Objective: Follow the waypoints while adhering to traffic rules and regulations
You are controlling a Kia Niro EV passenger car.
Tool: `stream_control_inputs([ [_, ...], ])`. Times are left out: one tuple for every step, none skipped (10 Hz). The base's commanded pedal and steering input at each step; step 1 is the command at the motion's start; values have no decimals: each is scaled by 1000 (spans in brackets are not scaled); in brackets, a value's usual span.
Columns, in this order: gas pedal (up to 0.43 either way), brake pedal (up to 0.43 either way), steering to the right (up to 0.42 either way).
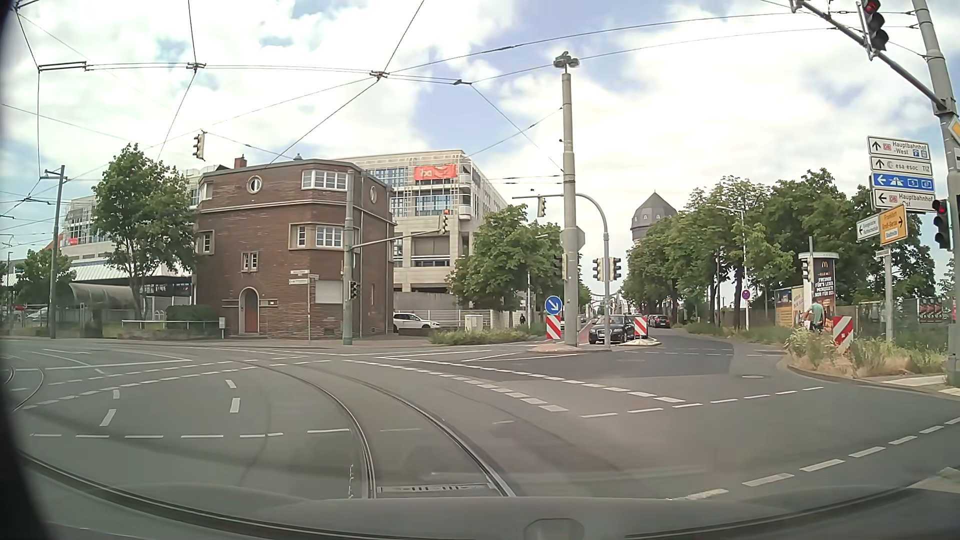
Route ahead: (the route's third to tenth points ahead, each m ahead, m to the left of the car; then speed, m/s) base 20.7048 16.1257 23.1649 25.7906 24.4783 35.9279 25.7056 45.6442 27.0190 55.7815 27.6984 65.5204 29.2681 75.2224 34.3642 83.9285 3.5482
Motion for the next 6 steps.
stream_control_inputs([
  [339,24,-106],
  [339,24,-120],
  [339,24,-129],
  [339,24,-134],
  [339,24,-140],
  [319,24,-144],
])
